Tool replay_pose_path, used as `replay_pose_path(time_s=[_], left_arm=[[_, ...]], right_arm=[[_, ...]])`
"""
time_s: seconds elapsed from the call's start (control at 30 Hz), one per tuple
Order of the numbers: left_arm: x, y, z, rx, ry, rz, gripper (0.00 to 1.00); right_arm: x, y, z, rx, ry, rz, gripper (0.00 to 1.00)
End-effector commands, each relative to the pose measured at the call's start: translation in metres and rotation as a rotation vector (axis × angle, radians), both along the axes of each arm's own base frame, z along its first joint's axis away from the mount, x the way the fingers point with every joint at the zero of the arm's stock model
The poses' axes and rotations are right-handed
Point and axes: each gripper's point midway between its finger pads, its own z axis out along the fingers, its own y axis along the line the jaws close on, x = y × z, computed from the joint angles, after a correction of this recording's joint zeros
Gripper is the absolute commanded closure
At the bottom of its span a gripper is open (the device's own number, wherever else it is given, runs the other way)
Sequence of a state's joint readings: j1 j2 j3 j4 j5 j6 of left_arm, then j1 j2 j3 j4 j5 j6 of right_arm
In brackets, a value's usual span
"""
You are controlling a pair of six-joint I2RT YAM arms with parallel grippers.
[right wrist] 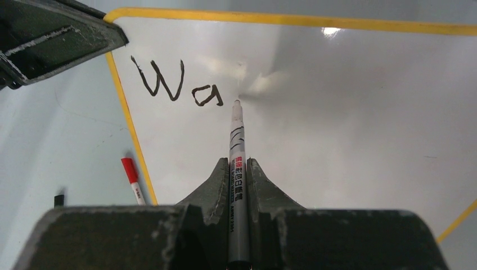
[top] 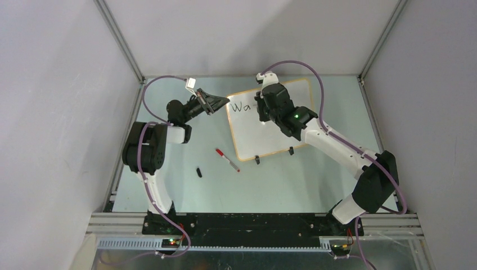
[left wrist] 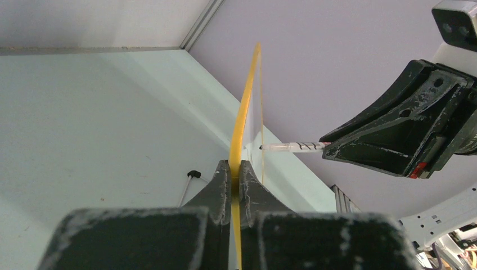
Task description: Write a sentence on the whiteboard
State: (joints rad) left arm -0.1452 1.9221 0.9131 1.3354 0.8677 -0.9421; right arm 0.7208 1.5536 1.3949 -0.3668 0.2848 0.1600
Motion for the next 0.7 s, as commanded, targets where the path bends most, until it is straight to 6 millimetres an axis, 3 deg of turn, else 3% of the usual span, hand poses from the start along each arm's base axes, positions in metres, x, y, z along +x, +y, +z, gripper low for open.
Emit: replay_pose_path(time_s=[0.0,0.67], left_arm=[[-0.0038,-0.0033,0.0104,0.038,-0.086,-0.020,1.00],[-0.0041,-0.0034,0.0109,0.039,-0.090,-0.020,1.00]], right_arm=[[0.0092,0.0046,0.0302,0.033,-0.064,-0.012,1.00],[0.0164,0.0108,0.0231,0.020,-0.041,-0.011,1.00]])
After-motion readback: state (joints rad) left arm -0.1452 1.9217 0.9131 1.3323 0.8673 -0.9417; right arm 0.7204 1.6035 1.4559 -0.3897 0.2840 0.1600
